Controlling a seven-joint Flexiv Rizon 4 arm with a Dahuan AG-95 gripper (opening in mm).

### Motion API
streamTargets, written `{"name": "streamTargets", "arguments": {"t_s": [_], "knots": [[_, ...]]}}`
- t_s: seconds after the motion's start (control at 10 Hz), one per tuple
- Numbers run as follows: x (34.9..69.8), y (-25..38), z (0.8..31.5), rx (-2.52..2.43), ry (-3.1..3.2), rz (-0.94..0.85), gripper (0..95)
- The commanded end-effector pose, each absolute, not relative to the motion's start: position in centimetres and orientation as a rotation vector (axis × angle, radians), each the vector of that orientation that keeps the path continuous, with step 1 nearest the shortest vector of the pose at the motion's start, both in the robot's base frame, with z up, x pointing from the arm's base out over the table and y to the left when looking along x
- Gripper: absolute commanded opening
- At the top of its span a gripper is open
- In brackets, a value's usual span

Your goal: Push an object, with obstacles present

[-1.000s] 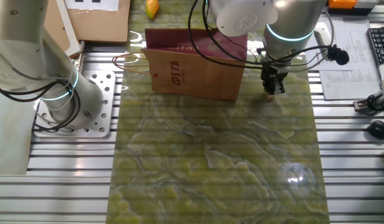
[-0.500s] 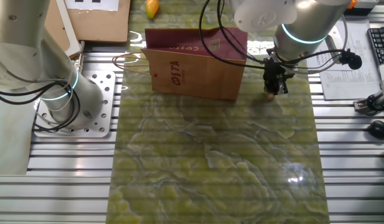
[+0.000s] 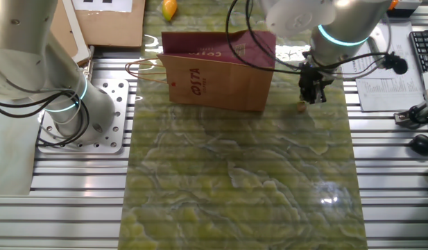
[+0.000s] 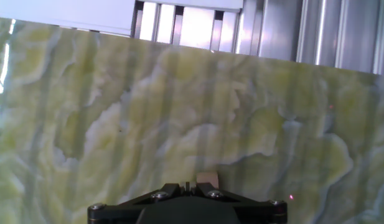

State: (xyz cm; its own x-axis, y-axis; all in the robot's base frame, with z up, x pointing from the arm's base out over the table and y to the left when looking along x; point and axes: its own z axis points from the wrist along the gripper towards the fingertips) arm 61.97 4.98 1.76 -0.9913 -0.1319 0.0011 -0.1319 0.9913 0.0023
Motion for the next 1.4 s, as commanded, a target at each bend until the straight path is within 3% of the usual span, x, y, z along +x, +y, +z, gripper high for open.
{"name": "streamTargets", "arguments": {"t_s": [0.1, 1.4], "knots": [[62.0, 4.8, 1.5, 0.205, -3.134, 0.0, 0.0], [61.5, 2.1, 1.6, 0.2, -3.098, 0.037, 0.0]]}}
